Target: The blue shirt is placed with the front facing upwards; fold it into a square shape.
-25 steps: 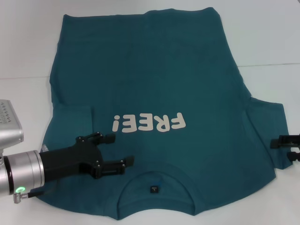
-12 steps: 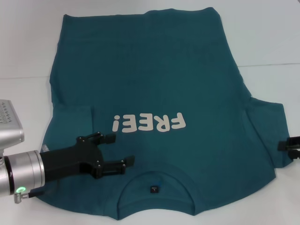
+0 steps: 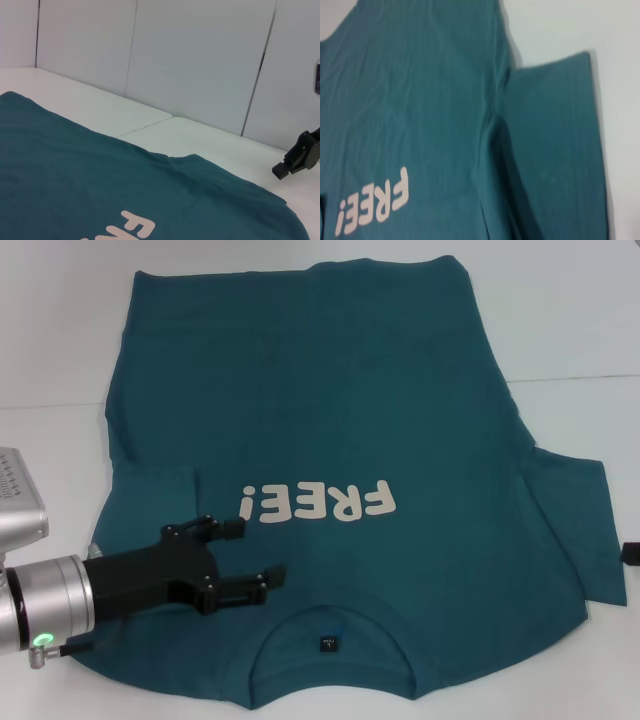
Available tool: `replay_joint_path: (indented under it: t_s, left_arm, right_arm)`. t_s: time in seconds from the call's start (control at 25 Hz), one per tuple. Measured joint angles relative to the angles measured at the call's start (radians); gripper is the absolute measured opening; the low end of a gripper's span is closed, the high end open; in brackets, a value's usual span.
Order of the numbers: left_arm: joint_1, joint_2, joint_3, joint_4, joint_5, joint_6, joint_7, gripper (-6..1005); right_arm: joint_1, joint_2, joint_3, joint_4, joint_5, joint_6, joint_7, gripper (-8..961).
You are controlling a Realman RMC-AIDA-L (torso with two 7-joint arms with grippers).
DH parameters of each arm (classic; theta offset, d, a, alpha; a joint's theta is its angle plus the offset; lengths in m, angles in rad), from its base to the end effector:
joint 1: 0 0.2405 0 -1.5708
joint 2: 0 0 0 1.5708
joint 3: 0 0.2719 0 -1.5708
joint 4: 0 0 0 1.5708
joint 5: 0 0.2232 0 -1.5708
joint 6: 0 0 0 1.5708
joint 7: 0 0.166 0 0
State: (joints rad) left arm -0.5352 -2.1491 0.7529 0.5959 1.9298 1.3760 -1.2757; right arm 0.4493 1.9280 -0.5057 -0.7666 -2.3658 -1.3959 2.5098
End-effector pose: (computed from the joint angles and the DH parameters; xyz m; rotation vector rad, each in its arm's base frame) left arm -0.2649 0.3627 -0.0699 -2.6548 -0.5903 -0.6875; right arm 0.3959 0.3509 0.0761 -1.7654 1.9640 0.4372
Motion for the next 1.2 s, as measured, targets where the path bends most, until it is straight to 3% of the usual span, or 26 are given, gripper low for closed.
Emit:
replay_joint_path:
  t_s: [0.28, 0.52, 0.72, 1.2]
  left_arm:
    - [-0.003, 0.003, -0.002, 0.002, -0.001, 0.002, -0.002, 921]
    - [-0.009, 0.004, 0.001, 0.003, 0.001, 0.001, -0.019, 921]
    - [-0.014, 0.005, 0.003, 0.004, 0.002, 0.000, -0.023, 921]
    - [-0.011, 0.008, 0.007, 0.002, 0.009, 0.013, -0.026, 922]
  right_arm:
    - [0.005, -0.004, 0.025, -0.049, 0.001, -0.045, 0.006, 28]
    - [0.010, -0.048, 0.016, -0.062, -0.033, -0.140, 0.077, 5]
    - [0.021, -0.056, 0.012, -0.123, -0.116, -0.219, 0.114, 138]
    - [0.021, -0.052, 0.012, -0.132, -0.144, -0.228, 0.122, 634]
